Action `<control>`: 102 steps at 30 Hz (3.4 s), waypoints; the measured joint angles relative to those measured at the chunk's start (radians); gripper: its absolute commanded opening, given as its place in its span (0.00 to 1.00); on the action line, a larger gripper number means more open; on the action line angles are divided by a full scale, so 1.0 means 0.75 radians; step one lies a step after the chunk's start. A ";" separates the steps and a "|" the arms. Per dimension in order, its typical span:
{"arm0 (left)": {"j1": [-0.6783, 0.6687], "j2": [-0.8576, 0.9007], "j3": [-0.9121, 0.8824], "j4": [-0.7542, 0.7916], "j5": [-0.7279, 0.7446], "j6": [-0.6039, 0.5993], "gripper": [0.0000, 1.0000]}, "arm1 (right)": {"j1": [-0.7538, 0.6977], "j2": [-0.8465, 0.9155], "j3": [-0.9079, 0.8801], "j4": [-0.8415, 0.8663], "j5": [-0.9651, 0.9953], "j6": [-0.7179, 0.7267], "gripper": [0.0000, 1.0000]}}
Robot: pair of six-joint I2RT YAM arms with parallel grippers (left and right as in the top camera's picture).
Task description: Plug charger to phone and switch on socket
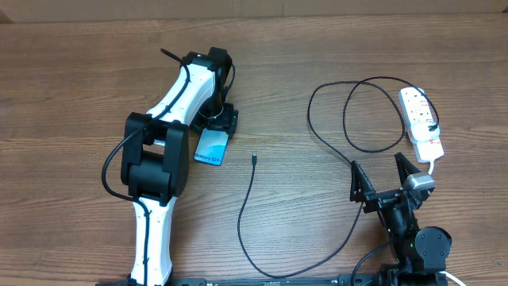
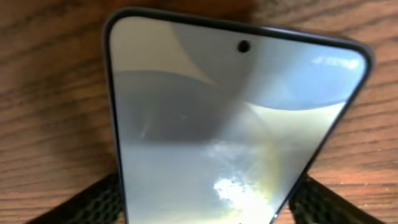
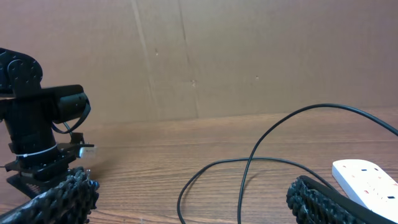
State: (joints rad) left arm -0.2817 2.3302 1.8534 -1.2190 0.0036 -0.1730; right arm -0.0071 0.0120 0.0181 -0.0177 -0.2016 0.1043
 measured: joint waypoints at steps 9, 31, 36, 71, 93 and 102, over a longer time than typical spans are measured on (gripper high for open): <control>0.004 0.000 0.004 0.003 0.010 0.001 0.62 | 0.000 0.000 0.000 0.054 -0.026 0.000 1.00; 0.142 0.039 0.307 -0.267 0.513 -0.037 0.65 | 0.000 0.393 0.462 -0.468 -0.212 0.062 1.00; 0.142 0.039 0.309 -0.291 0.557 -0.056 0.66 | 0.000 0.888 0.823 -0.692 -0.372 0.079 1.00; 0.139 0.039 0.311 -0.349 0.634 -0.075 0.63 | 0.569 2.403 1.150 0.238 -0.745 0.495 0.98; 0.063 0.039 0.315 -0.378 0.625 -0.039 0.69 | 0.569 2.487 1.150 0.289 -0.797 0.575 0.89; 0.061 0.039 0.315 -0.280 0.588 -0.046 0.69 | 0.555 2.472 1.150 0.202 -0.787 0.586 0.83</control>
State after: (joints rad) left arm -0.2359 2.3592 2.0899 -1.4292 0.4446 -0.2077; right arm 0.4091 1.8664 0.8806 0.1341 -0.7921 0.5438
